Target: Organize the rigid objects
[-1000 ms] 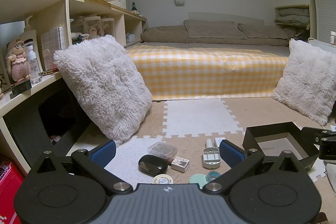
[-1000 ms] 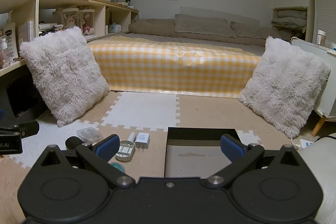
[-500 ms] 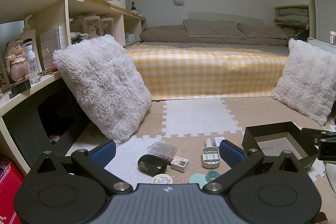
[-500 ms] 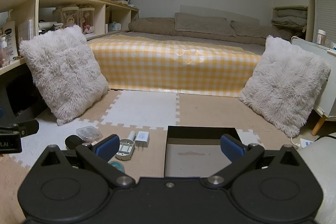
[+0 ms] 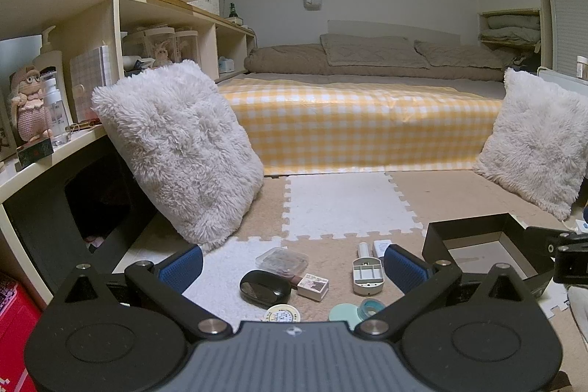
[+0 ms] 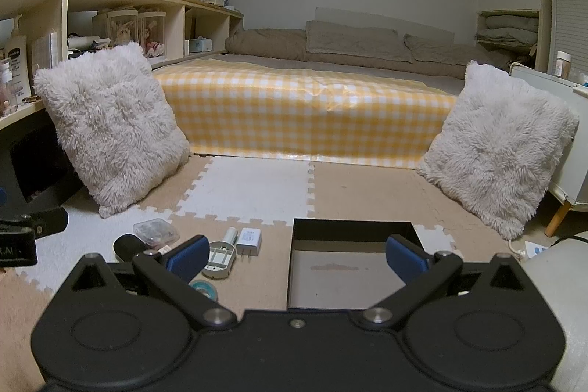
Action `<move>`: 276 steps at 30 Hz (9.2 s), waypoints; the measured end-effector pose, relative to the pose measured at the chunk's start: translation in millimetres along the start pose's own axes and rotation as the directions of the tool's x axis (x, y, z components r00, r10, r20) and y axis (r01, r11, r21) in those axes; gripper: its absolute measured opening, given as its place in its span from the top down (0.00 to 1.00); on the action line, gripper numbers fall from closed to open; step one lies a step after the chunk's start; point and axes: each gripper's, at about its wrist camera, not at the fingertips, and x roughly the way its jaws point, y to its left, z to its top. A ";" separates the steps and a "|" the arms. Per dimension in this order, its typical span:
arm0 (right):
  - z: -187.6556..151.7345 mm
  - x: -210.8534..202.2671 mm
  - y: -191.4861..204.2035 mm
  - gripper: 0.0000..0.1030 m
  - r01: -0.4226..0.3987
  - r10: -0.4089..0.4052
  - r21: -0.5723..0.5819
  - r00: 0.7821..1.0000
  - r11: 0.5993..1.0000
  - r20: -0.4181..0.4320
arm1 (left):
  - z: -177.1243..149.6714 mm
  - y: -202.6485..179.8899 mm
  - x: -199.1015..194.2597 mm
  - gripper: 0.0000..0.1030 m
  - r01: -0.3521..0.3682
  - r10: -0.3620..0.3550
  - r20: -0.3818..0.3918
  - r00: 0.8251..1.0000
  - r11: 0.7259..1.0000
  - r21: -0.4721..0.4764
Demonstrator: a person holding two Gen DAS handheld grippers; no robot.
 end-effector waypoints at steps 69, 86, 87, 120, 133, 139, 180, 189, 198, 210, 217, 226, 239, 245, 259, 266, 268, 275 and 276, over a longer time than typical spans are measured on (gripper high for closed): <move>19.9 130.9 -148.5 0.00 0.158 -0.148 0.045 0.973 0.986 -0.178 | 13.2 38.3 94.2 0.00 -0.085 0.072 -0.109 0.991 0.989 -0.124; -21.2 206.5 -183.0 0.86 0.104 -0.025 0.115 0.837 0.988 -0.547 | -14.6 31.7 152.2 0.00 0.038 -0.053 -0.337 0.940 0.998 -0.051; -22.1 209.8 -180.9 0.89 0.102 -0.029 0.101 0.831 0.990 -0.555 | -16.9 30.1 155.9 0.00 0.052 -0.061 -0.351 0.934 0.998 -0.035; -23.3 221.6 -178.0 0.96 0.103 -0.053 0.055 0.814 0.993 -0.579 | -74.1 33.7 231.7 0.45 0.149 -0.124 -0.527 0.841 0.989 0.006; -23.7 221.6 -178.3 0.97 0.099 -0.043 0.065 0.812 0.993 -0.581 | -44.7 32.9 202.6 0.46 0.052 -0.091 -0.471 0.878 0.994 -0.097; -23.6 221.5 -176.2 0.97 0.096 -0.043 0.060 0.810 0.994 -0.585 | -20.4 -3.1 178.5 0.46 0.156 -0.207 -0.391 0.897 0.975 -0.157; -24.0 223.1 -186.5 0.97 0.085 0.039 0.178 0.799 0.980 -0.600 | -31.8 -263.1 215.8 0.30 0.576 -0.581 -0.380 0.720 0.806 -0.140; -24.1 223.2 -186.1 0.97 0.085 0.040 0.179 0.800 0.980 -0.599 | -31.3 -259.0 202.1 0.15 0.584 -0.569 -0.390 0.724 0.806 -0.093; -24.0 223.2 -187.0 0.97 0.086 0.040 0.181 0.800 0.980 -0.598 | -23.2 -248.2 182.2 0.08 0.568 -0.533 -0.371 0.760 0.823 -0.018; -24.1 223.0 -187.1 0.97 0.085 0.040 0.180 0.801 0.980 -0.597 | -7.6 -205.3 149.6 0.00 0.502 -0.469 -0.338 0.816 0.865 0.013; -23.9 223.9 -187.6 0.97 0.089 0.032 0.171 0.798 0.981 -0.602 | 6.4 -168.9 125.2 0.00 0.454 -0.430 -0.286 0.856 0.891 0.023; -23.3 225.4 -182.7 0.98 0.089 0.019 0.146 0.791 0.985 -0.612 | 9.3 -118.2 113.0 0.00 0.359 -0.343 -0.260 0.903 0.933 0.013; -21.0 229.7 -183.8 0.97 0.071 0.041 0.150 0.772 0.986 -0.634 | -15.3 -65.5 136.0 0.00 0.249 -0.229 -0.245 0.942 0.967 0.055; -21.6 229.4 -185.4 0.97 0.057 0.053 0.152 0.771 0.987 -0.634 | -37.5 -50.3 159.5 0.01 0.234 -0.203 -0.282 0.938 0.969 0.079; -23.9 225.2 -184.2 0.97 0.067 0.048 0.163 0.789 0.984 -0.613 | -77.3 -84.4 189.0 0.33 0.394 -0.273 -0.375 0.886 0.870 0.297; -24.7 224.6 -184.4 0.97 0.076 0.043 0.170 0.796 0.983 -0.604 | -82.1 -82.5 203.3 0.44 0.378 -0.254 -0.385 0.887 0.880 0.289; -24.8 224.3 -184.3 0.97 0.081 0.039 0.171 0.798 0.982 -0.602 | -81.5 -81.7 205.9 0.46 0.375 -0.253 -0.382 0.889 0.881 0.288; -25.1 224.2 -184.0 0.97 0.088 0.039 0.181 0.798 0.980 -0.601 | -80.1 -87.1 206.5 0.57 0.393 -0.264 -0.381 0.886 0.863 0.317; -25.0 224.8 -184.0 0.97 0.088 0.038 0.178 0.797 0.980 -0.603 | -80.0 -88.1 206.1 0.57 0.396 -0.263 -0.384 0.885 0.861 0.320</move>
